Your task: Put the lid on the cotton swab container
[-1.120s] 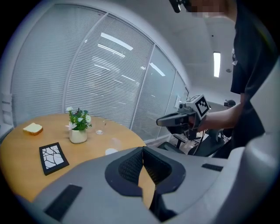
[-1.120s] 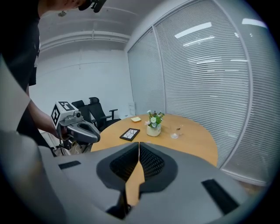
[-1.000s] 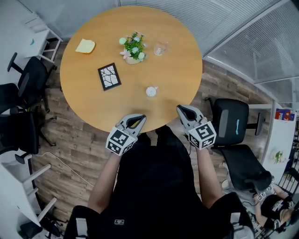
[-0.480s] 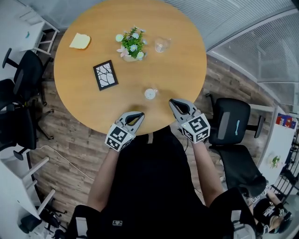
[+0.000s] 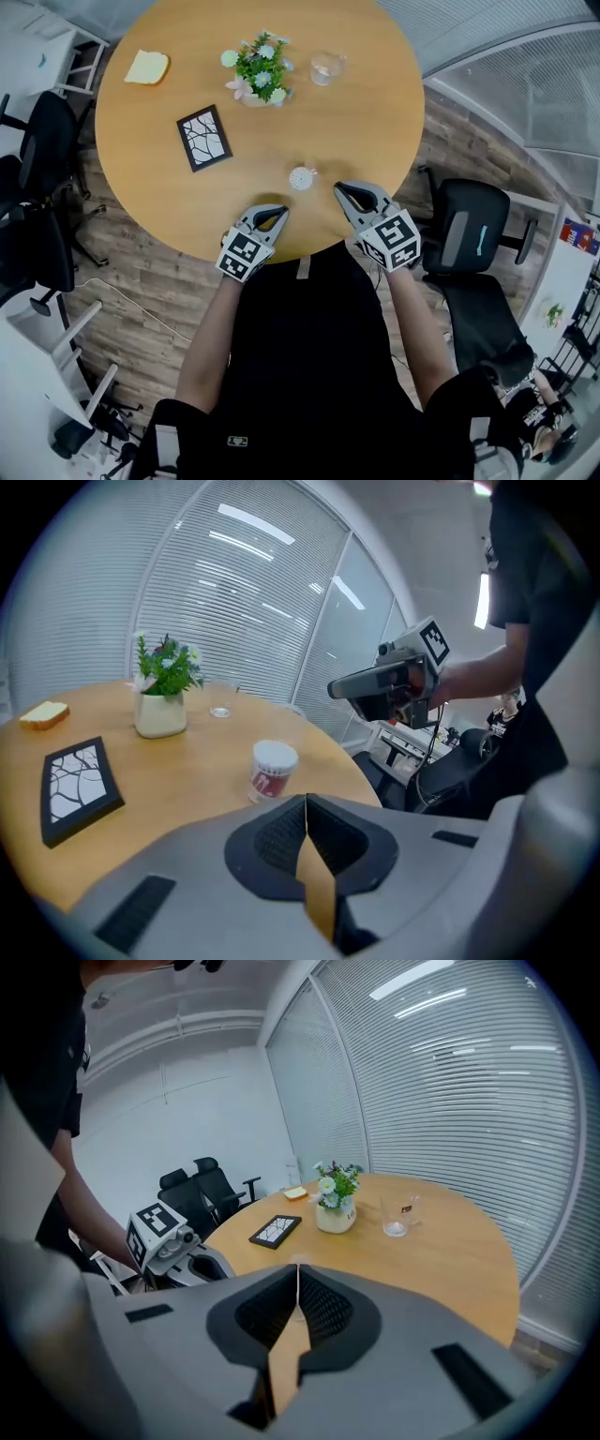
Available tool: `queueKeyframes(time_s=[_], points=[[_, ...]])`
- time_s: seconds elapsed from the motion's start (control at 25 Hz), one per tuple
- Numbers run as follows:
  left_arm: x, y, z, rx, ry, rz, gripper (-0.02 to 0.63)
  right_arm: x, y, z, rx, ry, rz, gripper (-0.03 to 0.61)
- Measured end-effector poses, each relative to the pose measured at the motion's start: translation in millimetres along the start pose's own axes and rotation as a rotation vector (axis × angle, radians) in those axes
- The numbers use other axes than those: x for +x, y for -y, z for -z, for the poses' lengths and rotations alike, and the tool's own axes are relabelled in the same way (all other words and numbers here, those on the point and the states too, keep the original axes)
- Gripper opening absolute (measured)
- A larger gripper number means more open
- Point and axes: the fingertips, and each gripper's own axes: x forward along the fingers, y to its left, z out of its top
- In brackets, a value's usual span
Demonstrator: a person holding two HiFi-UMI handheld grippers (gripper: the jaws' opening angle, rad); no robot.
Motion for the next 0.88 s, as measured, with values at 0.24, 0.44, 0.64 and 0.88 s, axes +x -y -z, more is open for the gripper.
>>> queueKeyframes(time_s=[0.24,0.44,0.64,0.88], points=[[27,-7,7,0.025,-0.041,0.021,0.009,8,6,-3,0.005,-0.008,-0.015,0.006],[46,-34,12,-0.062,-0.045,-0.081,0.075,17,15,-5,0.008,-0.014,-0.028,0.006],[58,-39,12,0.003,-0.085,-0.084,0.206,22,21,-11,0.008,-0.011,-0.036,0.006],[73,-40,-9,0.087,-0.070,-0.057,0.277,24,22,-5,0.016,-0.023,-0.041,0.006]])
